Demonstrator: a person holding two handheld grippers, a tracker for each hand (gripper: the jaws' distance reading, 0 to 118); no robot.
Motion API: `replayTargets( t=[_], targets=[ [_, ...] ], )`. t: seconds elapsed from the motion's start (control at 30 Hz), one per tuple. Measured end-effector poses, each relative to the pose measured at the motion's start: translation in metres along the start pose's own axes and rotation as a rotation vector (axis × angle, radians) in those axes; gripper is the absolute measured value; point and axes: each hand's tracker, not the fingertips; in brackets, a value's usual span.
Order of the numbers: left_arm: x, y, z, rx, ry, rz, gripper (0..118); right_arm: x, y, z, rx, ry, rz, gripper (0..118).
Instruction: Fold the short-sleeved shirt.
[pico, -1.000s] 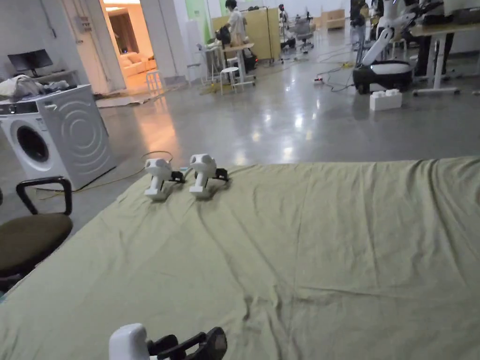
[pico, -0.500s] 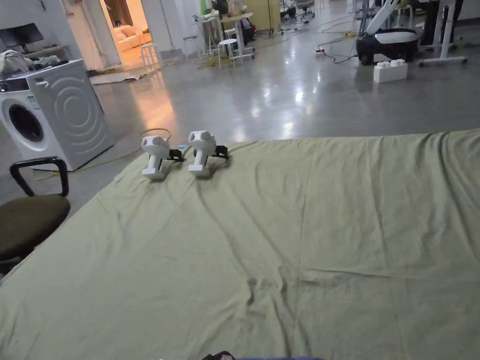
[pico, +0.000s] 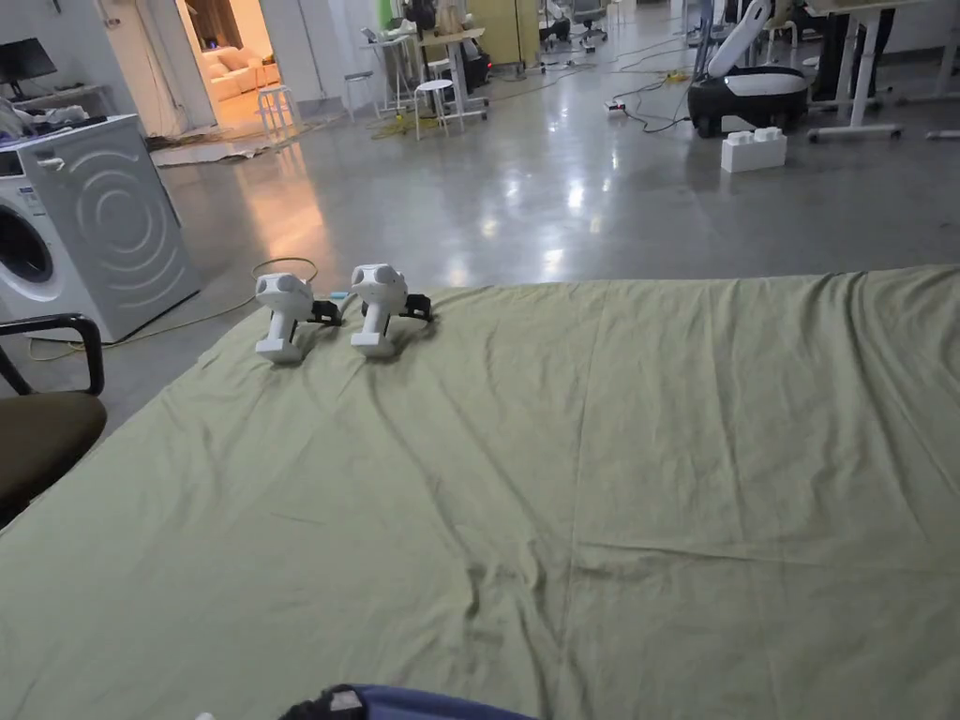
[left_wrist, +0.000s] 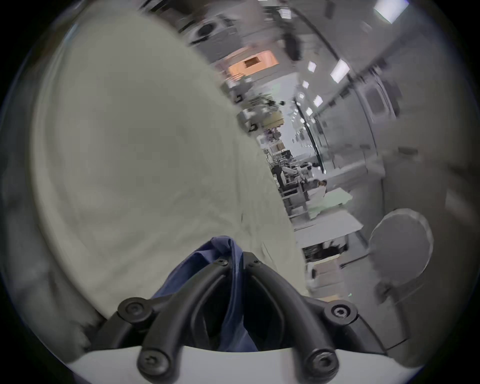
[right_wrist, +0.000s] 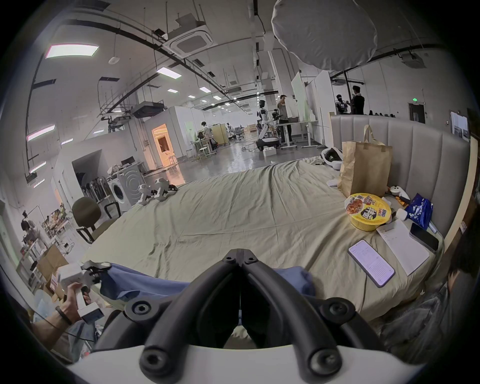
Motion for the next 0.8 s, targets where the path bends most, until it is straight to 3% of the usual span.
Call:
replayTargets(
  t=[0.17,0.3,0.43,0.6,0.77,0.8],
  targets=[
    [0.040,0.012,0.006,-0.014,0.001,-0.184,9,0.007,-0.005,-0.002,-0.006,0.009,-0.047,2],
    [0.087,-0.045,-0.027,-0.161,-0.127,-0.256,9,0.008,-0.010,0.002,-0.006,0.025,-0.088,2],
    [0.125,-0.125,-0.075,-0.367,-0.192,-0.330,9,0.009,-0.014,0.014,-0.003,0.012,-0.070,2],
    [0.143,-0.204,-0.122,-0.555,-0.165,-0.387,9,0.027,-0.026,0.033,-0.012,-0.043,-0.073,2],
    [0.155,-0.242,-0.138,-0.605,-0.100,-0.470,10,0.050,-0.038,0.044,-0.028,-0.115,-0.096,2],
    [0.156,-0.243,-0.139,-0.611,-0.099,-0.478,18,0.054,-0.040,0.045,-0.033,-0.122,-0.104,2]
  ],
)
